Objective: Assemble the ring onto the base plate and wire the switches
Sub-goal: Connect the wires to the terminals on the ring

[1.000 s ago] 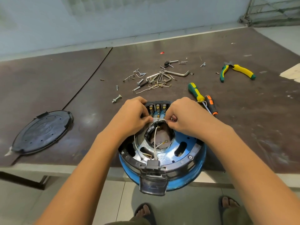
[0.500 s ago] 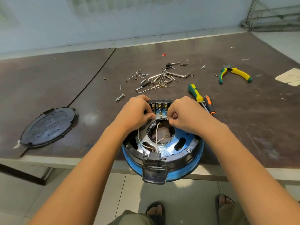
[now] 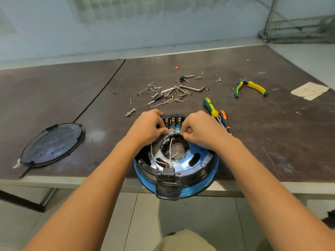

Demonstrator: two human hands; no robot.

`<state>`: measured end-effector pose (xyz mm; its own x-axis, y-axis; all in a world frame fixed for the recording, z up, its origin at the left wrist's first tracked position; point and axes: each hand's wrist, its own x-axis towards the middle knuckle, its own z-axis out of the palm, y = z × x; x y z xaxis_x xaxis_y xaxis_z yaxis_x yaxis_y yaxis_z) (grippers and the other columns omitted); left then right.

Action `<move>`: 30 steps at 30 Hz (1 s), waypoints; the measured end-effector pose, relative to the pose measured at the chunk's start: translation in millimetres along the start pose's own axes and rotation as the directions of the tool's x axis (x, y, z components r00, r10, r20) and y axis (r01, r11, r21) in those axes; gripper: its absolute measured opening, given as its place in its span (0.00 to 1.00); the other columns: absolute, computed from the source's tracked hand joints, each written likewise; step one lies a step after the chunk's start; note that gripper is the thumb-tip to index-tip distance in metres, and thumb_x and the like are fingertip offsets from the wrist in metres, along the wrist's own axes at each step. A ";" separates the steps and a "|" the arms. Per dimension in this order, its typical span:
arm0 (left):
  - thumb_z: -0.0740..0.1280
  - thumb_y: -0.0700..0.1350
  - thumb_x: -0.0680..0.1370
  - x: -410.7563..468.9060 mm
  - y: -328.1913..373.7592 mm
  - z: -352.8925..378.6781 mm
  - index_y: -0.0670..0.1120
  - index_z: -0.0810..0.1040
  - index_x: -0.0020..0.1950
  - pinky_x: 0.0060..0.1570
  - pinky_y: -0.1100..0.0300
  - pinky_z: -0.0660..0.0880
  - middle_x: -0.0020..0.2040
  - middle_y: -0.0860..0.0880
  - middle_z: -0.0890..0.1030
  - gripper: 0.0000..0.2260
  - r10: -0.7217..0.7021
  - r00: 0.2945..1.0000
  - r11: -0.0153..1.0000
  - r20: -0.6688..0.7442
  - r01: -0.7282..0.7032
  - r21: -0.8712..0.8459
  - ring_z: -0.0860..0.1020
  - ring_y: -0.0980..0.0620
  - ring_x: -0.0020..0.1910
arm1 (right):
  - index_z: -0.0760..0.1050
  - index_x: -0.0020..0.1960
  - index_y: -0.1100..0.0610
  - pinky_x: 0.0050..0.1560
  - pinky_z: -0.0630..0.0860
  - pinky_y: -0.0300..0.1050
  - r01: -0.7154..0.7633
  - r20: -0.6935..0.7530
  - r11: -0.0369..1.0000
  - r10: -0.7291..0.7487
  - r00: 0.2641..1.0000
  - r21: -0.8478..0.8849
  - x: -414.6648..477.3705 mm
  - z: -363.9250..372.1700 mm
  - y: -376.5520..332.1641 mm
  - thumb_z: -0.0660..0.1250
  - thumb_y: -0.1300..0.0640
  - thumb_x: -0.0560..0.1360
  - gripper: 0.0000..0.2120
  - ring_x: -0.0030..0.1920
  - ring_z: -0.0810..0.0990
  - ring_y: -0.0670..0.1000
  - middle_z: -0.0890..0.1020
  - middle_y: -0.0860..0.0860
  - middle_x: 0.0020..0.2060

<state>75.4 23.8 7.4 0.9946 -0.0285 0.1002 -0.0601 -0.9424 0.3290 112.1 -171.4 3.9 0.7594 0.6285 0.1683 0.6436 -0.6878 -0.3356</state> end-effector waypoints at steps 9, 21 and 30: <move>0.75 0.49 0.73 2.2 -0.8 1.5 0.47 0.83 0.41 0.55 0.48 0.77 0.59 0.49 0.80 0.07 -0.013 0.999 1.000 -0.047 0.013 0.012 0.78 0.49 0.57 | 0.82 0.42 0.50 0.38 0.74 0.43 -0.035 0.018 0.999 0.035 0.999 0.010 -1.1 -3.1 -4.4 0.69 0.55 0.76 0.06 0.37 0.77 0.48 0.77 0.44 0.32; 0.71 0.60 0.75 11.1 -5.2 -1.1 0.54 0.65 0.74 0.59 0.48 0.75 0.66 0.50 0.79 0.31 0.046 0.999 0.965 0.029 -0.052 0.258 0.78 0.46 0.62 | 0.82 0.41 0.50 0.38 0.71 0.40 -0.068 0.051 0.997 0.067 0.996 0.022 -1.8 -7.6 -9.2 0.70 0.55 0.76 0.06 0.36 0.76 0.45 0.78 0.44 0.33; 0.71 0.56 0.75 9.2 -10.0 6.3 0.51 0.67 0.74 0.62 0.49 0.73 0.68 0.50 0.76 0.30 0.079 0.997 0.984 -0.013 -0.076 0.161 0.75 0.47 0.65 | 0.83 0.42 0.50 0.38 0.72 0.40 -0.049 0.043 0.996 0.046 0.998 0.079 -0.1 -6.7 -4.6 0.71 0.56 0.75 0.04 0.34 0.73 0.42 0.75 0.41 0.31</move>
<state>85.8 30.8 -0.9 0.9855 -0.0988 0.1383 -0.1213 -0.9788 0.1648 109.7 -170.8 11.7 0.7834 0.6113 0.1124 0.5958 -0.6870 -0.4159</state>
